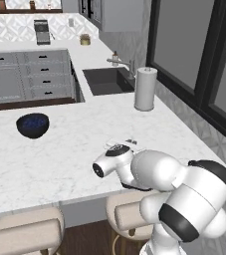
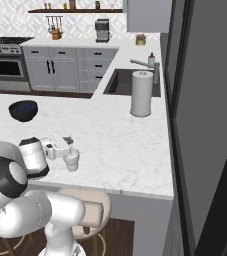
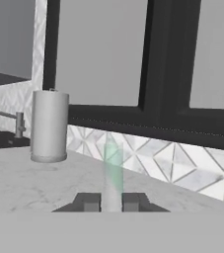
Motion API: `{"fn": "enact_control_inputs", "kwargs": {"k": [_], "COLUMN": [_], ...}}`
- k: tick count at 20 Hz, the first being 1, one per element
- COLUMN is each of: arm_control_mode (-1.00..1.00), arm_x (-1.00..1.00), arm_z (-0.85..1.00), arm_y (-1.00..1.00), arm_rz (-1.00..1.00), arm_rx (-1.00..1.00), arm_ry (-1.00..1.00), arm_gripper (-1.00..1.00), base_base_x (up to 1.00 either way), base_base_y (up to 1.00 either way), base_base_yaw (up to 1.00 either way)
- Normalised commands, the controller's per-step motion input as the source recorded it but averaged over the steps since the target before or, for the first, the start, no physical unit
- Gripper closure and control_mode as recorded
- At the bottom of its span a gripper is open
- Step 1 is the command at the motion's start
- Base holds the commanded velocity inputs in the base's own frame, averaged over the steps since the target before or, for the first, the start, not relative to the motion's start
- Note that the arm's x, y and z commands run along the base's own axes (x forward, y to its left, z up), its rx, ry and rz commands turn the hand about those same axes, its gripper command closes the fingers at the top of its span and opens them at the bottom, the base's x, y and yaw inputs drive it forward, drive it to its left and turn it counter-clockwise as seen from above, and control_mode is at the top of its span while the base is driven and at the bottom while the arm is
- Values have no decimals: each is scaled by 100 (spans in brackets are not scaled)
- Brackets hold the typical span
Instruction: Take a straw from the drawer in front and place it inside the glass cup on the dining counter.
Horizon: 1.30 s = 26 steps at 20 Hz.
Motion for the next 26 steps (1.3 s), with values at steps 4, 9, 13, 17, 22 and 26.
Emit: {"fn": "enact_control_inputs", "kwargs": {"k": [4, 9, 13, 17, 22, 26], "arm_control_mode": [-100, -100, -100, -100, -100, -100], "arm_x": [0, 0, -6, -45, -47, -25], "arm_z": [-1, 1, 34, 94, 100, 100], "arm_y": [0, 0, 0, 0, -2, -28], "arm_rz": [0, 0, 0, 0, 0, 1], "arm_rx": [1, 12, 17, 20, 34, 54], "arm_ry": [0, 0, 0, 0, 3, 31], "arm_gripper": [-100, -100, -100, -100, -100, -100], "base_base_x": [0, 0, 0, 0, 0, 0], "base_base_y": [0, 0, 0, 0, 0, 0], "base_base_yaw": [0, 0, 0, 0, 0, 0]}}
